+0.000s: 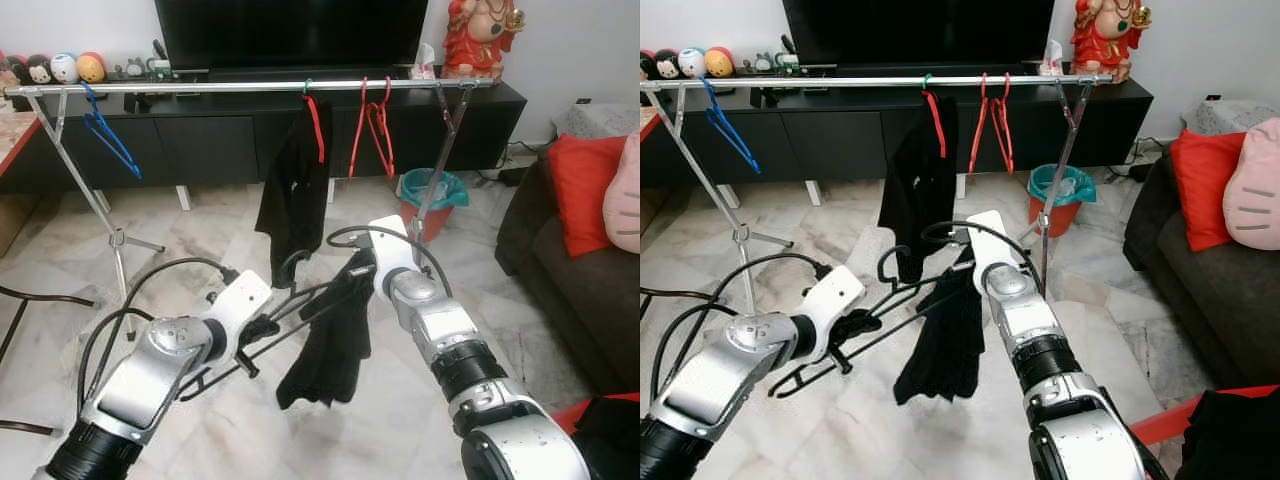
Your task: Hang hanger
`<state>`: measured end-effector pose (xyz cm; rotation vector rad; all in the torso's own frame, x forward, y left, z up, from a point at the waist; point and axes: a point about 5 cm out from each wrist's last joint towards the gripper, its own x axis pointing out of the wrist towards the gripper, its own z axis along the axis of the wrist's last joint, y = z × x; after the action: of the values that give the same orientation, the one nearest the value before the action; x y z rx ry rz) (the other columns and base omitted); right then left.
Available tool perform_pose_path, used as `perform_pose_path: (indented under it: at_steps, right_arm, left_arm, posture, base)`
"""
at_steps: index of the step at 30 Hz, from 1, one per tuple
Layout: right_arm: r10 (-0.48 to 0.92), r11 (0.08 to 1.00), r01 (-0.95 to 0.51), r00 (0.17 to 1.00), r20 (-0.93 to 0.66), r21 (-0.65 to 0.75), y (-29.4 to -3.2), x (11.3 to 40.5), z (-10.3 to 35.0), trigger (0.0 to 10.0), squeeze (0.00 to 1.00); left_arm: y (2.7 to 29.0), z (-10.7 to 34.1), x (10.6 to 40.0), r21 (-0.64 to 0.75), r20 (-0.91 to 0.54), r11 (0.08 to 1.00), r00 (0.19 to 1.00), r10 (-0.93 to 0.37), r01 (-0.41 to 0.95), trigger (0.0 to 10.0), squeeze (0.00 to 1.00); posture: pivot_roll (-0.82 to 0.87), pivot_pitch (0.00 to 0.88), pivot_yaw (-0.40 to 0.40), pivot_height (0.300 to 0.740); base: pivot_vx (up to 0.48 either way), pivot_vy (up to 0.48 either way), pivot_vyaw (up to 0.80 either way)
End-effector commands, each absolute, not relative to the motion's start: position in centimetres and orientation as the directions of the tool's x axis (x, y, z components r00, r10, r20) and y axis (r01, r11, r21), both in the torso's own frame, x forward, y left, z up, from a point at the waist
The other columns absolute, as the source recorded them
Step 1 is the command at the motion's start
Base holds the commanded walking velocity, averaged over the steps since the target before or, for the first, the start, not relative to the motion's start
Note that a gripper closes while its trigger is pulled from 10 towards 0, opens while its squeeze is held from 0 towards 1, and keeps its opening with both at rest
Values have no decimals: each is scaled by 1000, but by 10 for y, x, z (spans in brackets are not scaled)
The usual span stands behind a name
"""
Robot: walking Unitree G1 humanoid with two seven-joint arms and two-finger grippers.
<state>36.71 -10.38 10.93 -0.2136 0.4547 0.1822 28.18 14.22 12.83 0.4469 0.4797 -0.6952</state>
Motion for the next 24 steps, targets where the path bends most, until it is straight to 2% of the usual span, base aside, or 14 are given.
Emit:
perform_pose_path:
  at_steps: [1, 15, 24]
  right_arm:
    - [108, 961, -203, 901, -420, -187, -109, 370, 119, 10000, 0]
    - [79, 957, -187, 904, -420, -222, -116, 371, 117, 10000, 0]
    - [126, 952, -229, 898, -421, -203, -105, 369, 118, 10000, 0]
  left_arm:
    - [149, 137, 284, 266, -552, 685, 690, -469, 679, 10000, 0]
    - [154, 140, 281, 281, -562, 669, 683, -467, 689, 10000, 0]
    - [149, 139, 283, 268, -548, 671, 682, -484, 691, 10000, 0]
  posture:
    - [97, 0, -44, 740]
    - [100, 0, -46, 740]
    - [95, 0, -46, 740]
  base:
    - [0, 0, 0]
    - [0, 0, 0]
    - [0, 0, 0]
